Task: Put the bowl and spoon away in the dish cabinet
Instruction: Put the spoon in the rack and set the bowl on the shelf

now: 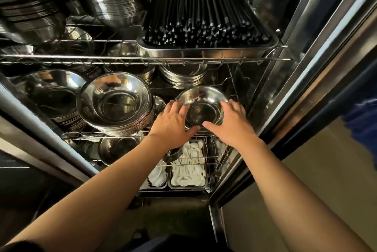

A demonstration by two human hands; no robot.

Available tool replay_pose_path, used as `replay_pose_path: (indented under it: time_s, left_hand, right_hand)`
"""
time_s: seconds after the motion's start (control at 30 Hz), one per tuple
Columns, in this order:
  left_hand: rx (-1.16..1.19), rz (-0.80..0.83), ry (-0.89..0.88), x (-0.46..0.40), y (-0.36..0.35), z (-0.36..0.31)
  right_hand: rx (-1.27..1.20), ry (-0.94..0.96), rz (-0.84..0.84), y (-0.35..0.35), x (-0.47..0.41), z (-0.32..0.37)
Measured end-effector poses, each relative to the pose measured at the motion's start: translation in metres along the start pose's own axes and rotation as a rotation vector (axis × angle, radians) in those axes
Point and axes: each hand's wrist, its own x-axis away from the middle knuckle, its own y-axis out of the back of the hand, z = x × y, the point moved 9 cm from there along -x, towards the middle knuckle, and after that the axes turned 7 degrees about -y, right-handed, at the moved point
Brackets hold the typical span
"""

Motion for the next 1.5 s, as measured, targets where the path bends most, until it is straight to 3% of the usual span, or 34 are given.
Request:
replay_pose_path:
  time_s: [0.3, 1.0, 1.17, 1.5]
  left_hand:
    - [0.050, 0.108, 0.046, -0.001, -0.035, 0.018]
    - [0.114, 0.103, 0.110, 0.031, -0.026, 0.040]
    - [0.079, -0.005, 0.014, 0.036, -0.018, 0.025]
    - [0.038, 0.025, -0.074, 0.036, -0.021, 0.019]
  right_hand:
    - [0.106, -0.033, 0.237, -0.024, -0.002, -0.013]
    - [0.126, 0.048, 0.275, -0.046, 0.005, 0.024]
    - [0.059, 0.003, 0.273, -0.041, 0.002, 0.023]
    - [0.051, 0.018, 0.219, -0.041, -0.005, 0.023]
